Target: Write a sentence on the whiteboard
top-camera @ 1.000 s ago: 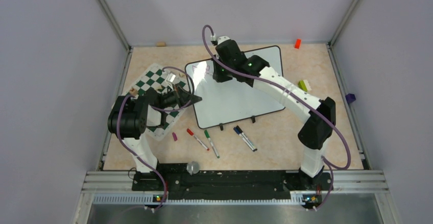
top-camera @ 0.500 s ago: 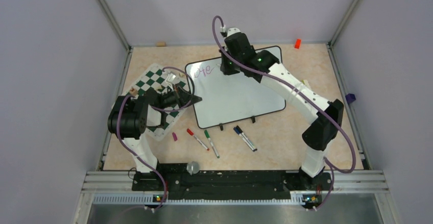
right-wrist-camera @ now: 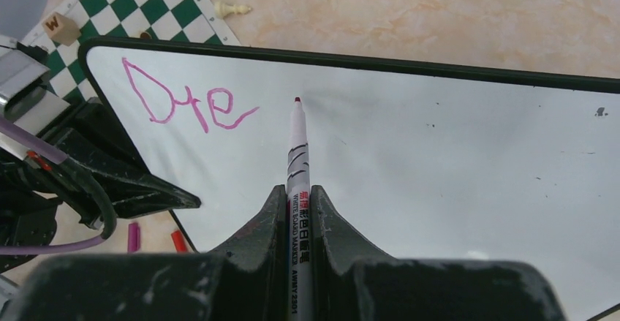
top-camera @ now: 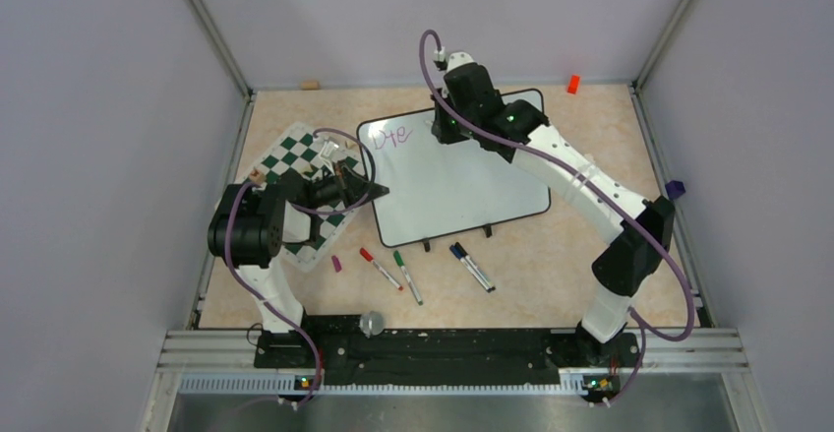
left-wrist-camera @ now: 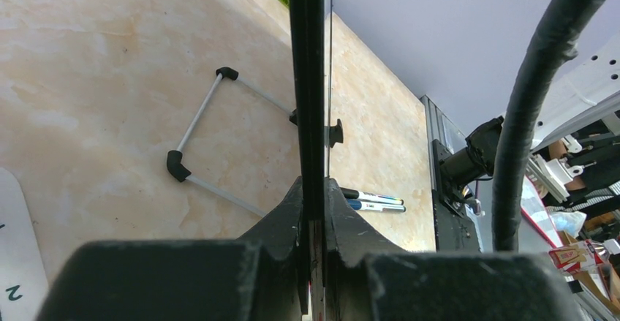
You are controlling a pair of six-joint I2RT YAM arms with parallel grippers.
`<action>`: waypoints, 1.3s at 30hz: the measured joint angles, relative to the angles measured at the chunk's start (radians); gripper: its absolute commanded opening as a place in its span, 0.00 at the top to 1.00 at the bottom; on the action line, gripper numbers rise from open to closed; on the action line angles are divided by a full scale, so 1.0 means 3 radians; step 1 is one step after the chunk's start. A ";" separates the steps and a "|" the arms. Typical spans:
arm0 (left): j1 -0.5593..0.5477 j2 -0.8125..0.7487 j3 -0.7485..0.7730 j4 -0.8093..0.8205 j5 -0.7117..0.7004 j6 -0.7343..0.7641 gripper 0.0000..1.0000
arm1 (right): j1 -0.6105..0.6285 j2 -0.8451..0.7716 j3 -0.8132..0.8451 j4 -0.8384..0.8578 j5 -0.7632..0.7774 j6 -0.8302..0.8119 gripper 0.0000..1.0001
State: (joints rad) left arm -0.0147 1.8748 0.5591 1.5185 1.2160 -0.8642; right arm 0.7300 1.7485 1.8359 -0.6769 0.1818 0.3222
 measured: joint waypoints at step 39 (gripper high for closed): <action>0.0001 0.0056 0.0047 0.0019 0.0034 0.0008 1.00 | 0.0004 -0.0027 -0.0237 0.0338 -0.0263 -0.0048 1.00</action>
State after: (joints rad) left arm -0.0143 1.8915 0.5732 1.5242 1.2263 -0.8619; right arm 0.7311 1.7405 1.7649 -0.5755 0.1028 0.3077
